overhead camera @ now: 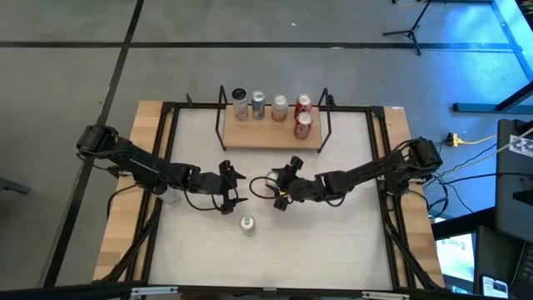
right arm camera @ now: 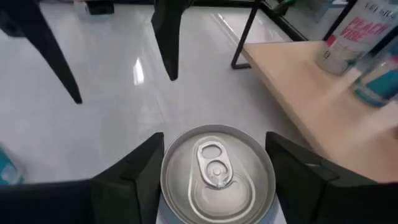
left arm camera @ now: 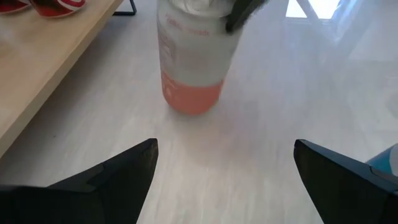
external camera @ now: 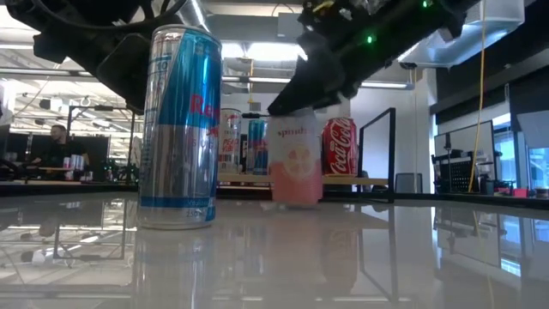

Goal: Place canned beverage on shelf
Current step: Put the pink soda can align with the other pink soda can on the shelf

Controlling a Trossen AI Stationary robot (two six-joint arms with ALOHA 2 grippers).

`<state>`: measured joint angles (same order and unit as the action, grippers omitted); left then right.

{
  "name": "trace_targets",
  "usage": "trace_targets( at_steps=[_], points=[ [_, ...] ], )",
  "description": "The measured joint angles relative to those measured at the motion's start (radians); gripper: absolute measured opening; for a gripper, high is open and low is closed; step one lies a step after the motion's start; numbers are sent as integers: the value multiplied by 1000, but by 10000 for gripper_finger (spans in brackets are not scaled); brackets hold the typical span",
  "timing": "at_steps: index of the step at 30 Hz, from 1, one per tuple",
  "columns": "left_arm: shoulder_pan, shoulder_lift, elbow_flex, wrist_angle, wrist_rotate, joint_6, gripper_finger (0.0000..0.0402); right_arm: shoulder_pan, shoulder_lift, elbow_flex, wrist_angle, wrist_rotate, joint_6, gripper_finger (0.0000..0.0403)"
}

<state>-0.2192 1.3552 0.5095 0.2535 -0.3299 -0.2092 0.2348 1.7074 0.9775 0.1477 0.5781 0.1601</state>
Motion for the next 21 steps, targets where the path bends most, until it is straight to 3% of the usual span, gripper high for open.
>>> trace_targets(
  at_steps=[8, 18, 21],
  points=[
    [0, 0, 0, 0, 3, 0, 367, -37, -48, 45, -53, -37, -34, 227],
    [0, 0, 0, 1, 10, -1, 366, -41, -16, 7, -47, -103, 70, 227],
    [0, 0, 0, 2, 10, -1, 367, -41, -18, 7, -45, -99, 73, 259]
  ],
)
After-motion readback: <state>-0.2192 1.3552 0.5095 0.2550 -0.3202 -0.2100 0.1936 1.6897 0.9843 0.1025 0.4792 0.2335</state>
